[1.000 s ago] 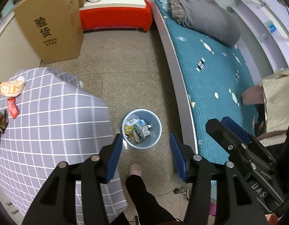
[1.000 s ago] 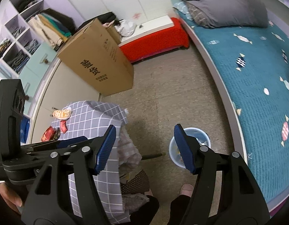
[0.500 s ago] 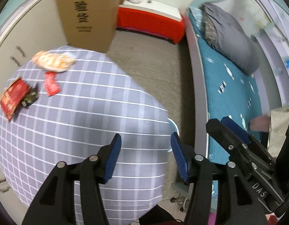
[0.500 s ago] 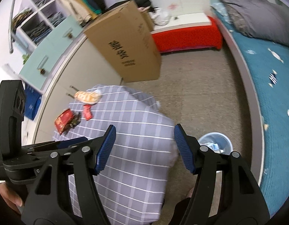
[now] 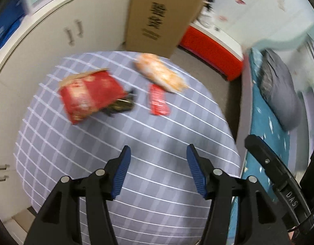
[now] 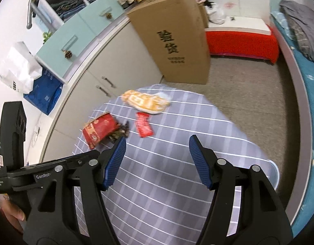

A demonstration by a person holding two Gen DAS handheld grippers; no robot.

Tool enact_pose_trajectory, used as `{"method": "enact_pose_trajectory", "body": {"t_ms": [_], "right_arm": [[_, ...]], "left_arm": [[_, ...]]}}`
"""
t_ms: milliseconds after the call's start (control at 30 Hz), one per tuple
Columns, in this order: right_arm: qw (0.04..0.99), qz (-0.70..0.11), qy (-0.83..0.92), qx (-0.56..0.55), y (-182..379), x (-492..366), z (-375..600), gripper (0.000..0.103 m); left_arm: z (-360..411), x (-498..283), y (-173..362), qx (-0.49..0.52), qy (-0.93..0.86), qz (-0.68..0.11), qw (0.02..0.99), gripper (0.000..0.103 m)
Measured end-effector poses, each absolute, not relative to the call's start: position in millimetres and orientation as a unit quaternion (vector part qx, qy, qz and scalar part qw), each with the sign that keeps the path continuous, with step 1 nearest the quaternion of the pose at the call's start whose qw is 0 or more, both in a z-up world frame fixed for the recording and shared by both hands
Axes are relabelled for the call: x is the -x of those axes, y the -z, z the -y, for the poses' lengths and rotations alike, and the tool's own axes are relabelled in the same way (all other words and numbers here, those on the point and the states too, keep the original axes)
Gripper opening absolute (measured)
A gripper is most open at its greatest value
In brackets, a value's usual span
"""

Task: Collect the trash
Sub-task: 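Grasp the black snack wrapper with the left tool while the right tool grasps the red packet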

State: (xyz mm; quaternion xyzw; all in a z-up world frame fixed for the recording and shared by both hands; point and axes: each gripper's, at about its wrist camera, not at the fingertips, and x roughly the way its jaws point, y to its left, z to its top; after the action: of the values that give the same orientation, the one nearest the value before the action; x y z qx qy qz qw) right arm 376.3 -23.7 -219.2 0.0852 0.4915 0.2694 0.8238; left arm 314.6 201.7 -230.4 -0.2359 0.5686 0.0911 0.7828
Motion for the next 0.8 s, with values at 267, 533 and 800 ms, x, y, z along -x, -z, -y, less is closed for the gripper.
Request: {"method": "enact_pose_trajectory", "body": {"t_ms": [267, 533, 800], "right_arm": [[0.811, -0.516, -0.267, -0.068, 247.5, -391.7, -42.1, 0.064], [0.806, -0.536, -0.244, -0.059, 270.2, -404.4, -68.5, 0.065], [0.805, -0.552, -0.212, -0.058, 286.4, -412.8, -57.6, 0.066]], "left_arm": [[-279.8, -312.4, 261.4, 0.262, -0.125, -0.576, 0.765, 0.057], [-291.5, -322.9, 287.4, 0.259, -0.095, -0.599, 0.752, 0.057], [-262.4, -348.9, 315.7, 0.241, -0.062, -0.612, 0.750, 0.057]]}}
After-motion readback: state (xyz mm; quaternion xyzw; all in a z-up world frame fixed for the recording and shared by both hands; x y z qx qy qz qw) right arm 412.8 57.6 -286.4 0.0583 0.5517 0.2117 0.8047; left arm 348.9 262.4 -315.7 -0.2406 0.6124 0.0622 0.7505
